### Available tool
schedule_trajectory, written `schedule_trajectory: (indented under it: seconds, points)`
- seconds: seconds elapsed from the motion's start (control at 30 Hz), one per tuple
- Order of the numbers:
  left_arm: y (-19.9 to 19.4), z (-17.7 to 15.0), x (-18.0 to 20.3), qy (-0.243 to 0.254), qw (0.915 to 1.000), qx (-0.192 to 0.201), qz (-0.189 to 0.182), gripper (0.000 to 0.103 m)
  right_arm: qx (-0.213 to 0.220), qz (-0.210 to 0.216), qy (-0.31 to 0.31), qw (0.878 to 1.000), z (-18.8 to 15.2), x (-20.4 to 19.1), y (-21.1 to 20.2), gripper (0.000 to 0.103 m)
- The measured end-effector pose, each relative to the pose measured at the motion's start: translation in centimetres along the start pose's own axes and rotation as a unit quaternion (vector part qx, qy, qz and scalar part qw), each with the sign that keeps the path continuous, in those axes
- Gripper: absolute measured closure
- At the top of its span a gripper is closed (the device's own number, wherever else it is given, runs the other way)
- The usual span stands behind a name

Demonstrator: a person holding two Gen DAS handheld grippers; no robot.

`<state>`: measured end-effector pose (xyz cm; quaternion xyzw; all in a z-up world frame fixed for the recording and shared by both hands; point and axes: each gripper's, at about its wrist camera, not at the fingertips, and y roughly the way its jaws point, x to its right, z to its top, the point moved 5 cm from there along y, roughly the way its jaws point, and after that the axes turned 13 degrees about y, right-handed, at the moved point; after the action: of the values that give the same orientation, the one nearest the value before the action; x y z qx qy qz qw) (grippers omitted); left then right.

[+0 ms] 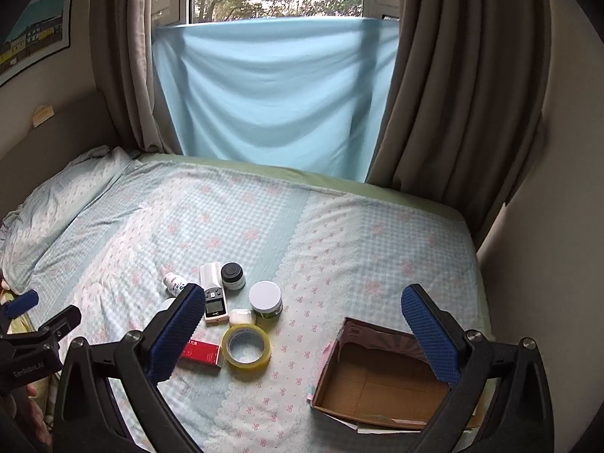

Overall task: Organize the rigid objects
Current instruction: 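Grasp the pale-green-lidded white jar with the left tool while the right tool grasps the green-banded jar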

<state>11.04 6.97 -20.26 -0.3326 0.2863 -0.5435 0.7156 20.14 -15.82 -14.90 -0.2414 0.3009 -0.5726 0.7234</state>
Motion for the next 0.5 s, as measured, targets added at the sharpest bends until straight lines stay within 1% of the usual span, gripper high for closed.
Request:
schedule_trajectory:
  seconds: [0.13, 0.27, 0.37, 0.5]
  points:
    - [6.0, -1.1, -0.9, -0.029, 0.9985, -0.046, 0.001, 0.0, -0.057, 0.005, -0.011, 0.998, -1.0, -1.6, 6.4, 0.0]
    - [12.5, -1.7, -1.7, -0.055, 0.9945, -0.089, 0.005, 0.001, -0.12, 0.004, -0.012, 0.993, -2.4, -3.0, 13.4, 0.0]
    - [17.5, -2.5, -2.2, -0.078, 0.9888, -0.127, -0.002, 0.001, -0.164, -0.007, -0.011, 0.986, -3.7, -3.7, 18.8, 0.0]
    - [23.3, -3.9, -2.4, -0.095, 0.9796, -0.177, -0.013, 0.001, -0.222, -0.038, -0.011, 0.974, -5.2, -3.9, 25.6, 0.0]
